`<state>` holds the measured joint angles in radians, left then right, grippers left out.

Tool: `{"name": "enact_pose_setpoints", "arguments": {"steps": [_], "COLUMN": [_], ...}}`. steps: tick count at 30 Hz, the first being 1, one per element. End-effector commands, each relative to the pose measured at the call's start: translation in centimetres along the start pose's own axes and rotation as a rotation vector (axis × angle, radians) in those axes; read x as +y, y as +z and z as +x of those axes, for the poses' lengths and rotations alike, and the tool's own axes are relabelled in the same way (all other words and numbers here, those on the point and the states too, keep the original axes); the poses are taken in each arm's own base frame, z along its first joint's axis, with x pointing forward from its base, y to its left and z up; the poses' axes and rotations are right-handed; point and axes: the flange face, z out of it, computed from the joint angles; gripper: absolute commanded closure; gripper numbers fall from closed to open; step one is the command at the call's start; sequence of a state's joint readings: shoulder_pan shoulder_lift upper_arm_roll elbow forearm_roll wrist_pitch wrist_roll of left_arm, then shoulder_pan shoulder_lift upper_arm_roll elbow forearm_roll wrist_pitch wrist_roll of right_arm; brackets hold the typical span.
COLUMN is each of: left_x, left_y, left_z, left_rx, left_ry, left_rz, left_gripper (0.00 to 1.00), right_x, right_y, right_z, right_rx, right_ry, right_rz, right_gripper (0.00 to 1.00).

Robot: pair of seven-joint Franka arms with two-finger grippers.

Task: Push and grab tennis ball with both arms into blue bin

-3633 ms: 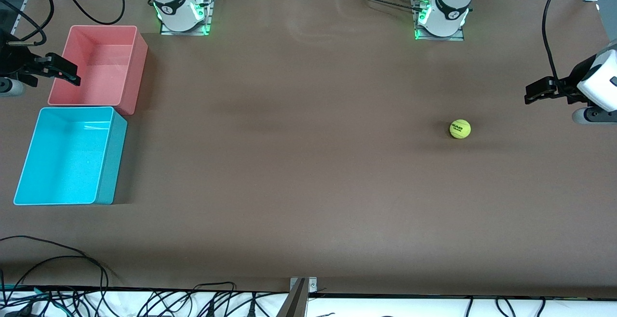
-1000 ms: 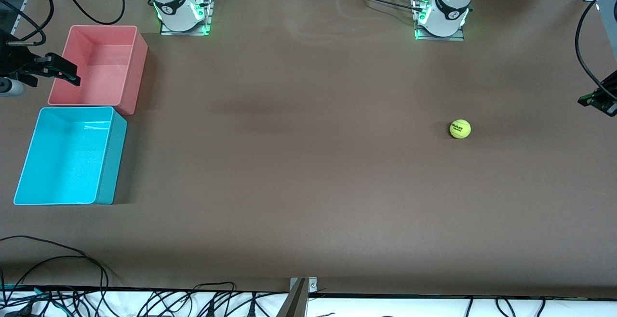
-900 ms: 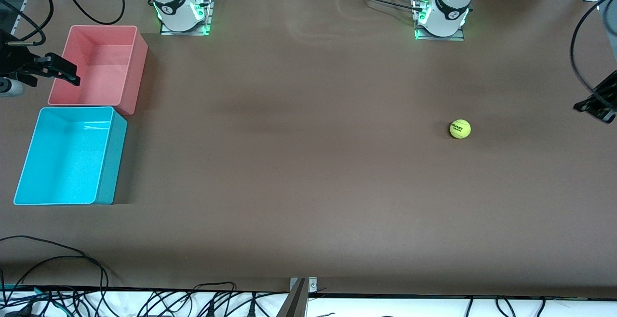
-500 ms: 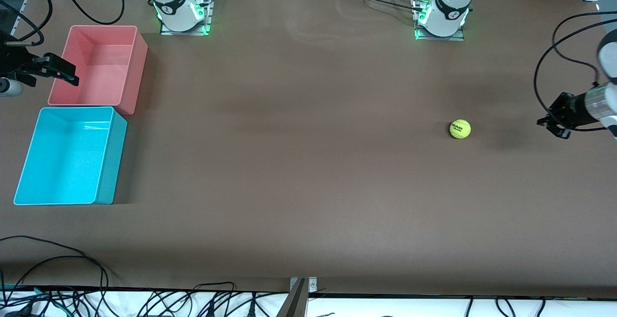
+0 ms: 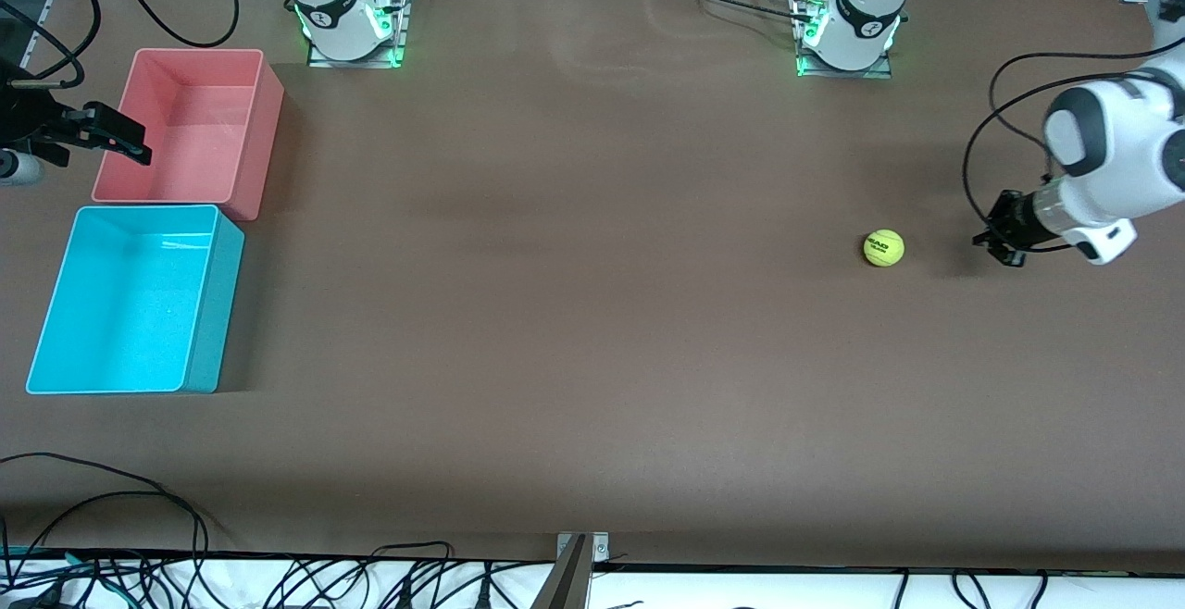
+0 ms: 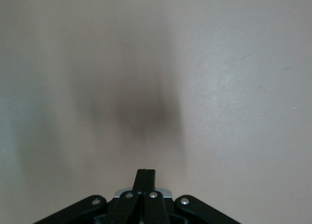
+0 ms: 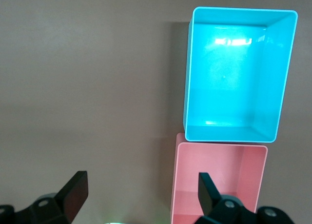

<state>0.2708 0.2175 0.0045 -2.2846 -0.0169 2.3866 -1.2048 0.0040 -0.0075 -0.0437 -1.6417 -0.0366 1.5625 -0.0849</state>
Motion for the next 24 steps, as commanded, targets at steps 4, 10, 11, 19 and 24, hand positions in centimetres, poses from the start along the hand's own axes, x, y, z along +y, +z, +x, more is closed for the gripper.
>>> {"name": "enact_pose_setpoints", "arguments": {"steps": [4,10,11,19,24], "left_x": [-0.9,-0.7,-0.8,-1.0,-2.0], "left_y": [5.7,6.0,6.1,6.3,6.1], "left_z": [-3.3,-4.6,-4.8,-4.3,-1.0], "left_rx": [0.014,0.013,0.013,0.017,0.091], "left_ry": [-0.079,-0.124,-0.124,-0.112,-0.053], "left_rz": [-0.037,-0.037,-0.034,-0.030,-0.011], "left_gripper": [1.00,1.00,1.00,1.00,1.00], "right_x": [0.2,0.3,0.3,0.2,0.3], "right_y": [-0.4,-0.4,-0.4,-0.4,-0.4], "right_z": [0.0,0.0,0.0,0.0,0.0], "right_rx": [0.000,0.000,0.000,0.000,0.000], "right_ry": [-0.012,-0.010,-0.010,-0.012,-0.010], "right_rz": [0.022,0.022,0.022,0.022,0.022], "right_gripper": [0.00,0.00,0.00,0.00,0.00]}}
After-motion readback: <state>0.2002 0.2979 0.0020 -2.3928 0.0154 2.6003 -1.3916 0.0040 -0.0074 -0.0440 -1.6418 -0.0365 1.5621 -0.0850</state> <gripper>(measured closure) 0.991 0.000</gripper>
